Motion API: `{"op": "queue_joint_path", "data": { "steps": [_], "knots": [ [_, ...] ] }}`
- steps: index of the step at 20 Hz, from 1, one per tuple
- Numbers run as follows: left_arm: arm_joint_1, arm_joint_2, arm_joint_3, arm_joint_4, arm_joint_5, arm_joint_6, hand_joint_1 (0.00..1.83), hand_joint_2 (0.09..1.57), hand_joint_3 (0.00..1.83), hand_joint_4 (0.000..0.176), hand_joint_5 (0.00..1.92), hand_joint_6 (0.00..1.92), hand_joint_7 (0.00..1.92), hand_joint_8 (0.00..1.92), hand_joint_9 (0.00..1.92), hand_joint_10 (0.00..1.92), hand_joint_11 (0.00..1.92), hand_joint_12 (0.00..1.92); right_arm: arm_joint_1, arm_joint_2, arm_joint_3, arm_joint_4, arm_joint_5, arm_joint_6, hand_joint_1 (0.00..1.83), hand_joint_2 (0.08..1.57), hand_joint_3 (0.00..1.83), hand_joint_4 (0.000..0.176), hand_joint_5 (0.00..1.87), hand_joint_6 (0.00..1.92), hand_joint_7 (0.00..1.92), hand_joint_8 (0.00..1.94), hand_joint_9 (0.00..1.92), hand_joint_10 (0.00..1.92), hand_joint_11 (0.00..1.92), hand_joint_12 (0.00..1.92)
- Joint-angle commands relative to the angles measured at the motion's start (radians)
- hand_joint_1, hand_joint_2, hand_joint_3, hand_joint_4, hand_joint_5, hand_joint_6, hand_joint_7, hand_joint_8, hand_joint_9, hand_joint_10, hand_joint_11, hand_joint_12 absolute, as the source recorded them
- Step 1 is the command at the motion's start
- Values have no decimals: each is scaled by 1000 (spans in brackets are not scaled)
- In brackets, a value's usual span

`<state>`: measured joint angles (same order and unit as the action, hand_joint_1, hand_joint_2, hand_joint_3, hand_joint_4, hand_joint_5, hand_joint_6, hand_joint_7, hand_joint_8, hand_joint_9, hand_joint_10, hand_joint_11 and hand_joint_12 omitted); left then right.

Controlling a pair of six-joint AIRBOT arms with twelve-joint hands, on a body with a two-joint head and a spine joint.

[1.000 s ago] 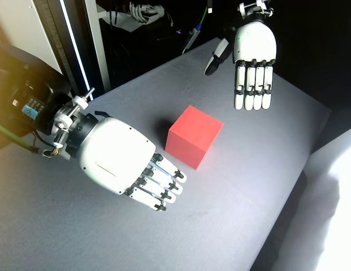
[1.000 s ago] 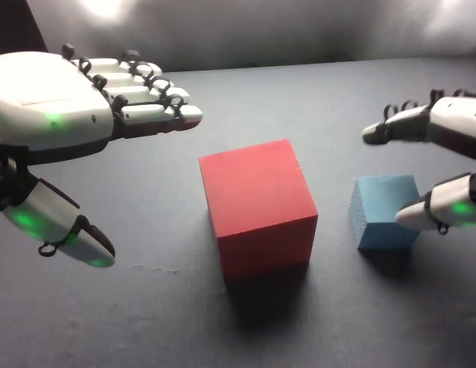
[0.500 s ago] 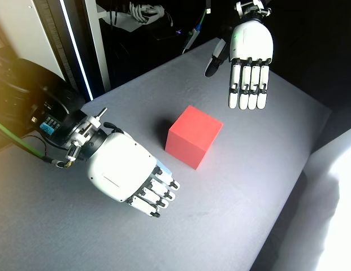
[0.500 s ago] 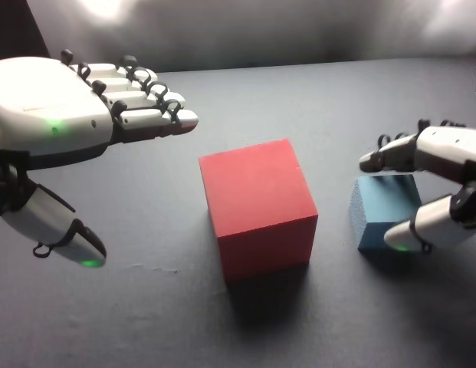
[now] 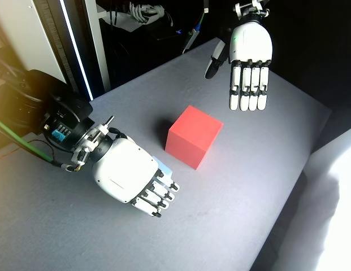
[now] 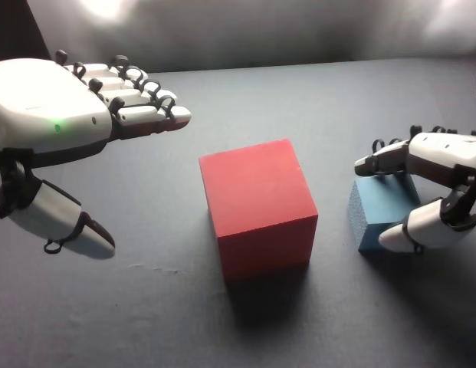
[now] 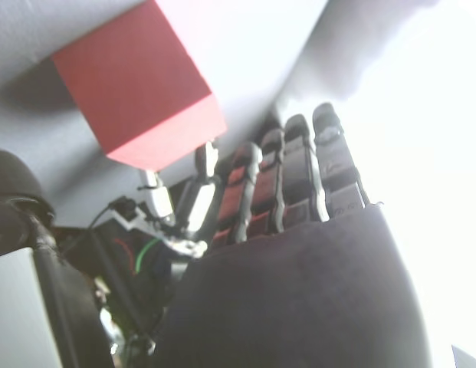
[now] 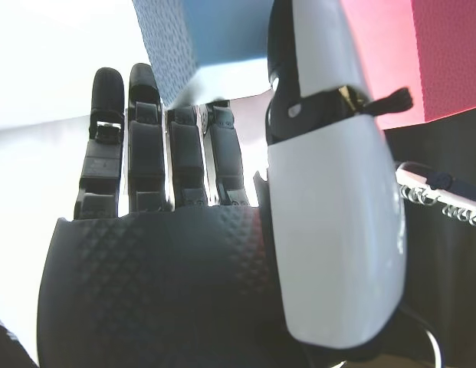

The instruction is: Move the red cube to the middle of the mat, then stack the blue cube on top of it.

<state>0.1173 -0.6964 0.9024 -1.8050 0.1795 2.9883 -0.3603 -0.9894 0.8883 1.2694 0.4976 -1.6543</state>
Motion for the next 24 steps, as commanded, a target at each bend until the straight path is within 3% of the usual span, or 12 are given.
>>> {"op": "queue_joint_path", "data": {
  "steps": [1, 7, 8, 9, 10, 12, 14, 15, 16, 17, 20, 24],
  "knots": [
    [-10, 11, 2, -27, 11, 2, 691, 952, 16, 0, 0, 0, 0, 0, 4, 0, 11, 7, 4, 7, 2, -32, 49, 7, 1162, 991, 0, 0, 402, 7, 368, 3, 345, 4, 0, 898],
    [-35, 10, 2, -11, -52, -1, 517, 1257, 2, 0, 198, 8, 241, 11, 244, 12, 0, 587, -13, 6, 3, -32, 47, 7, 1177, 997, 0, 0, 471, 11, 436, 8, 397, 11, 0, 952],
    [-47, 10, 2, 83, -69, -82, 682, 1259, 2, 0, 465, 73, 492, 61, 453, 72, 19, 935, -17, 6, 3, -32, 47, 7, 1158, 1008, 2, 0, 462, 4, 428, 2, 386, 5, 0, 933],
    [-59, 10, 2, 191, -80, -197, 992, 1320, 4, 0, 570, 1347, 577, 1201, 488, 873, 197, 1475, -19, 6, 3, -32, 47, 7, 1170, 1002, 0, 0, 470, 6, 432, 3, 386, 4, 0, 927],
    [-66, 8, 2, 223, -86, -216, 1006, 1385, 4, 17, 523, 1689, 515, 1595, 442, 1427, 306, 1728, -20, 6, 3, -33, 47, 7, 1177, 1000, 0, 0, 478, 9, 438, 5, 388, 4, 0, 924],
    [-84, 2, 1, 596, -99, -611, 747, 1480, 12, 0, 414, 1878, 565, 1828, 516, 1885, 488, 1913, -23, 6, 3, -34, 44, 7, 1154, 1012, 3, 0, 466, 2, 400, 0, 371, 1, 0, 936],
    [-90, 3, -12, 944, -118, -975, 585, 1533, 16, 0, 469, 1919, 648, 1917, 599, 1920, 567, 1921, -23, 6, 3, -39, 44, 7, 1148, 1022, 3, 0, 447, 3, 401, 6, 371, 4, 0, 934],
    [-94, 3, -21, 1203, -121, -1244, 568, 1533, 9, 0, 516, 1921, 695, 1920, 641, 1921, 626, 1921, -24, 6, 3, -61, 44, 7, 1151, 1015, 0, 0, 461, 6, 415, 7, 389, 9, 0, 973],
    [-94, 4, -25, 1293, -123, -1328, 607, 1528, 2, 0, 612, 1921, 762, 1921, 696, 1921, 669, 1921, -24, 6, 2, -75, 44, 7, 1153, 1018, 1, 0, 452, 1, 406, 2, 373, 2, 0, 939],
    [-95, 5, -34, 1490, -127, -1544, 675, 1510, 0, 0, 710, 1921, 846, 1921, 770, 1921, 756, 1921, -24, 6, 2, -99, 45, 7, 1170, 1012, 0, 0, 462, 4, 418, 4, 378, 3, 0, 948],
    [-84, 9, -48, 1872, -194, -1940, 730, 1485, 0, 0, 787, 1921, 919, 1921, 840, 1921, 849, 1921, -7, 14, 2, -137, 41, 6, 1185, 1009, 0, 0, 497, 12, 462, 12, 413, 13, 0, 988],
    [-45, 10, -41, 2209, -278, -2305, 743, 1493, 0, 0, 719, 1921, 856, 1921, 768, 1921, 740, 1921, 24, 27, 2, -137, 14, -3, 1156, 1017, 4, 0, 481, 0, 479, 4, 429, 8, 0, 1008]
  ]
}}
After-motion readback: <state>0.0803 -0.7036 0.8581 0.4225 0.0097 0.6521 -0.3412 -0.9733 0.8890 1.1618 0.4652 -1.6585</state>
